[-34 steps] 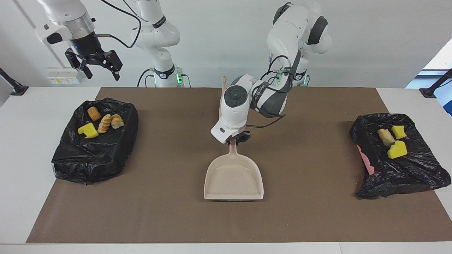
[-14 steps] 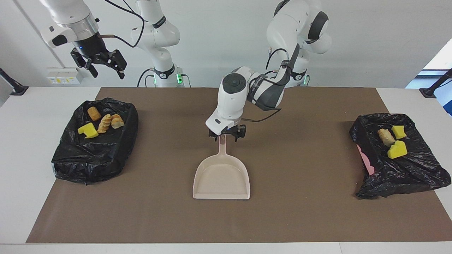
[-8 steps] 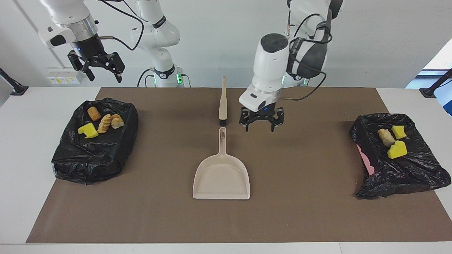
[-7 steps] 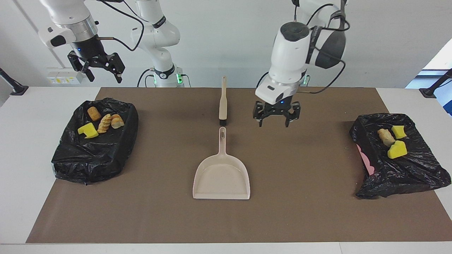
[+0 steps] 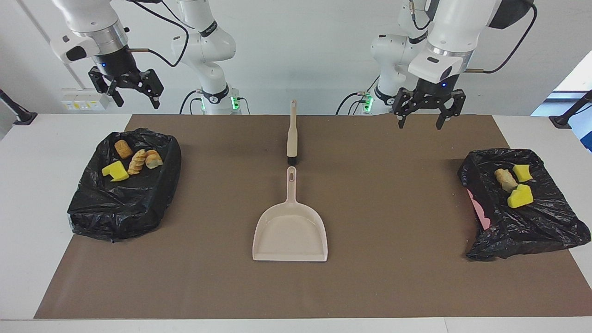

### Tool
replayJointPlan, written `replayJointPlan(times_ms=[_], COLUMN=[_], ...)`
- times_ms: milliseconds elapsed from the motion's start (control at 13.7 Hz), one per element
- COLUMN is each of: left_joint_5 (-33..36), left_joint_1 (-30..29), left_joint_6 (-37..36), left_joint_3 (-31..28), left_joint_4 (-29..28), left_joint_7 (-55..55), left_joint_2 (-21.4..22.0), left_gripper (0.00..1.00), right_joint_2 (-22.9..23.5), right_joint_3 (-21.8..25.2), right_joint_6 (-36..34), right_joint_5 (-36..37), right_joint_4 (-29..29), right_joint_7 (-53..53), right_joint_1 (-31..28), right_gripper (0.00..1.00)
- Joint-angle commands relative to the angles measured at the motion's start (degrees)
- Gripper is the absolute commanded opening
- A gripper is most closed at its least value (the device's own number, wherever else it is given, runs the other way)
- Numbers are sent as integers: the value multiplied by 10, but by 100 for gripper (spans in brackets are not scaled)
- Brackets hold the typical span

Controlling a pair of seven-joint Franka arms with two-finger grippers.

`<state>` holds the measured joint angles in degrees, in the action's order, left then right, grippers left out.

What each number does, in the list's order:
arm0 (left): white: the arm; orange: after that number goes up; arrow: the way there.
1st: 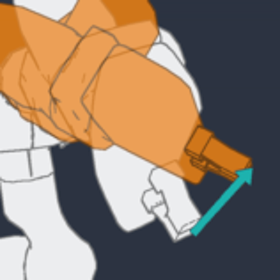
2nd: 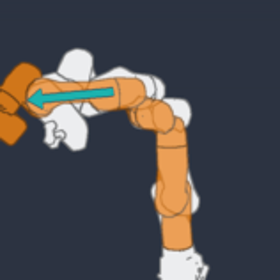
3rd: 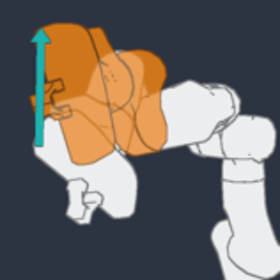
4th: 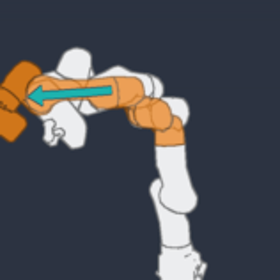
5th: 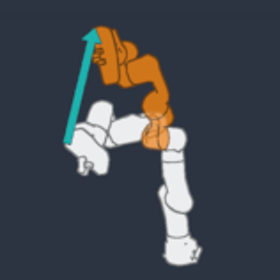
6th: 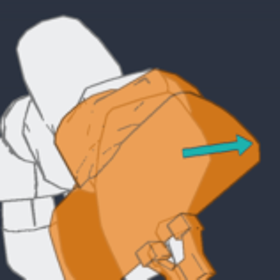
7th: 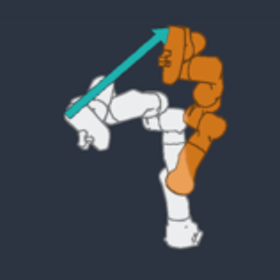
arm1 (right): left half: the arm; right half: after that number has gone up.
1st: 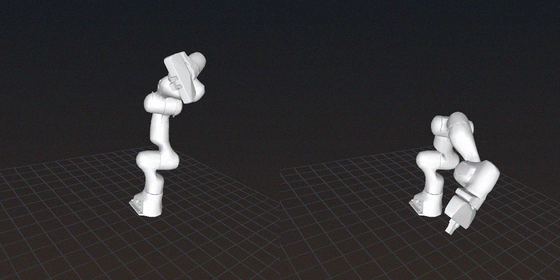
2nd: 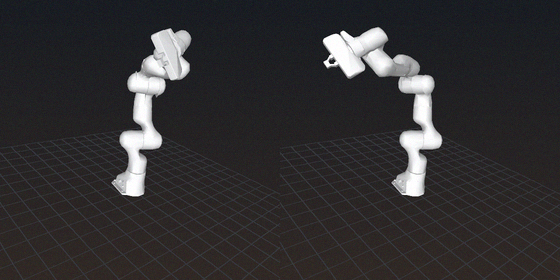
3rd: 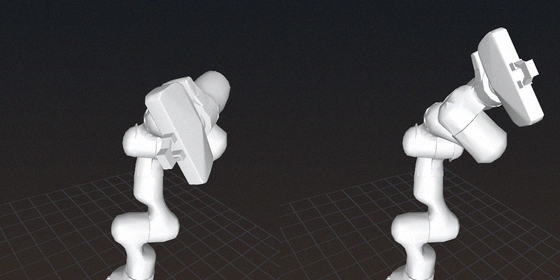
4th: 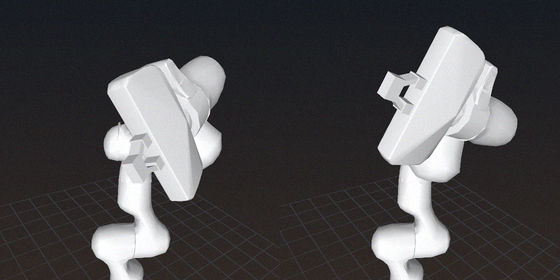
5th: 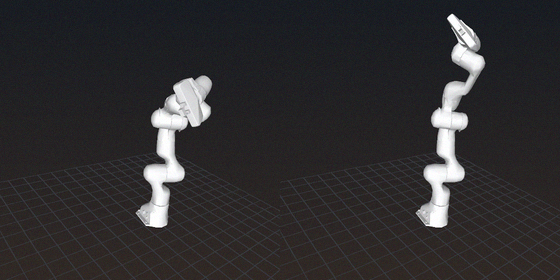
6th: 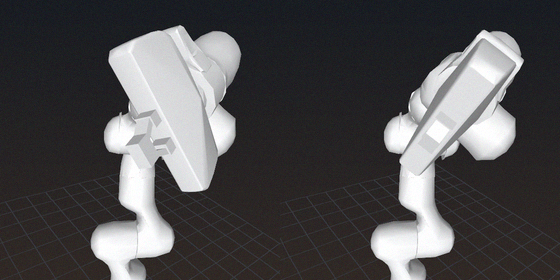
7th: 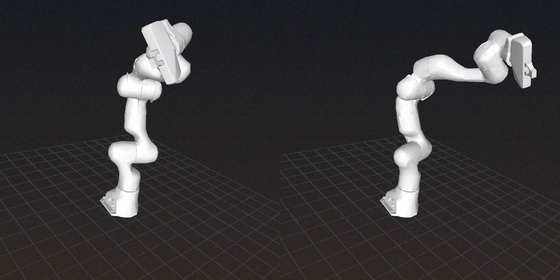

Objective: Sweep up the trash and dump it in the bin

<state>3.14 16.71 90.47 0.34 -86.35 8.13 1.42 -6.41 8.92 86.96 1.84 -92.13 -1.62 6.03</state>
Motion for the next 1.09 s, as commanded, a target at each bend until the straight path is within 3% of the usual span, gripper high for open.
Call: replayJointPlan(times_ms=[0, 364, 1020], left_joint_5=[-11, -51, -52], left_joint_1=[-35, -72, -84], left_joint_6=[-21, -42, -86], left_joint_3=[3, -7, -42], left_joint_4=[-20, -18, 16], left_joint_7=[-39, -67, -148], left_joint_2=[30, 47, 29], left_gripper=[100, 100, 100], right_joint_2=[-15, -15, -15], right_joint_3=[-2, -2, -2], right_joint_6=[10, 10, 10], right_joint_5=[12, 11, 11], right_joint_4=[-19, -19, -18], right_joint_7=[15, 17, 17], right_joint_1=[-4, -4, -4], right_gripper=[100, 100, 100])
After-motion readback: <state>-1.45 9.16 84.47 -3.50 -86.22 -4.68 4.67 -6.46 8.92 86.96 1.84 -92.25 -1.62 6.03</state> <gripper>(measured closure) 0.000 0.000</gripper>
